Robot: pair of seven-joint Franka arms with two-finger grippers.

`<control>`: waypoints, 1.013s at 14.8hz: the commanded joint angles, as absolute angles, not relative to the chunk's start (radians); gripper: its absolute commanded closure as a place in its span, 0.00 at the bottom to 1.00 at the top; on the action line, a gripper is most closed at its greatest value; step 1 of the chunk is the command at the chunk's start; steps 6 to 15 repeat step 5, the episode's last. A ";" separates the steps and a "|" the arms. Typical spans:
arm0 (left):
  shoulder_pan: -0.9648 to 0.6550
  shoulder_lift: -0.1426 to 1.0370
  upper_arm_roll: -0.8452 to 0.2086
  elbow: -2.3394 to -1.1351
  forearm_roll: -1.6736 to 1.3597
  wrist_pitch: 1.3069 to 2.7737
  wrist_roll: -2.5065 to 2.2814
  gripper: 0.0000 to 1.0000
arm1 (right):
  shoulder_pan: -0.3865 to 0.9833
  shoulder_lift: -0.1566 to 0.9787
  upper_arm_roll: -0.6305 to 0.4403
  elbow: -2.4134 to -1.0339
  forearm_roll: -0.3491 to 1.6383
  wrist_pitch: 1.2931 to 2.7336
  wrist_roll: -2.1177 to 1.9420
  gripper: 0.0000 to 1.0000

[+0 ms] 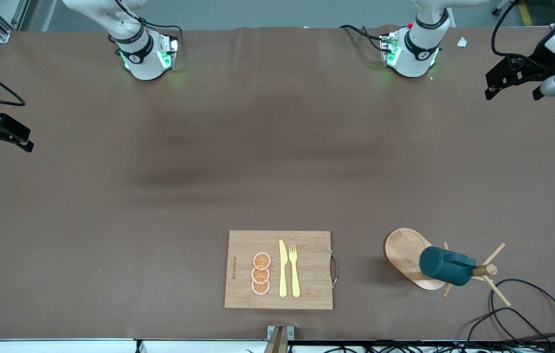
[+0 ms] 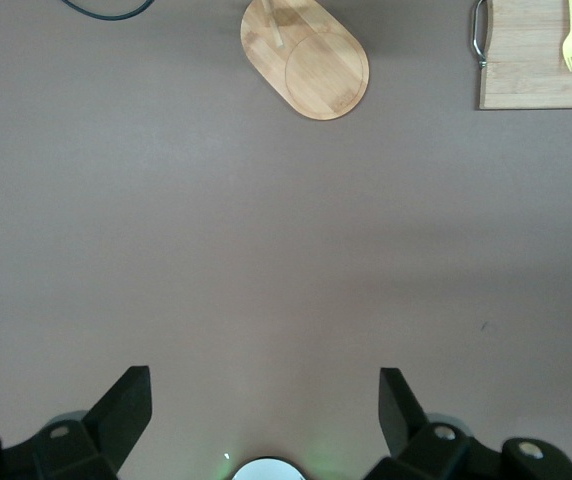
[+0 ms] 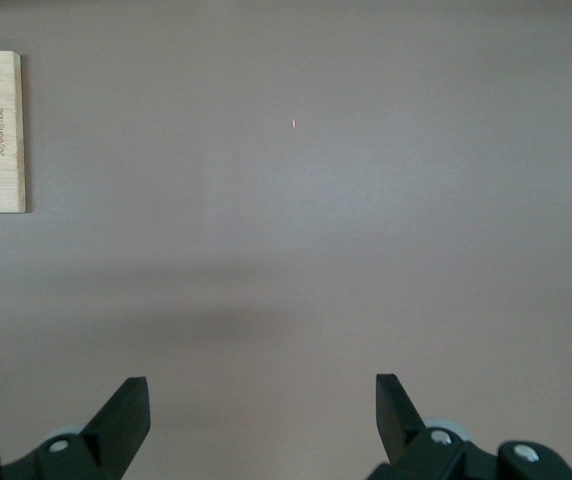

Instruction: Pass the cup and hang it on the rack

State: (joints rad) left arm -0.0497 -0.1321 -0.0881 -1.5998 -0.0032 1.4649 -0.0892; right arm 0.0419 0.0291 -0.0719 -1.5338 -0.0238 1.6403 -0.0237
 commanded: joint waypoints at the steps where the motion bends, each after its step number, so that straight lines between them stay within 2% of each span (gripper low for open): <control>1: -0.052 -0.144 -0.078 -1.605 -0.015 1.476 -0.092 0.00 | 0.044 0.018 -0.071 -1.539 -0.040 1.638 -0.006 0.00; 15: -0.051 -0.135 -0.078 -1.586 -0.011 1.474 -0.092 0.00 | 0.044 0.017 -0.071 -1.537 -0.040 1.634 -0.006 0.00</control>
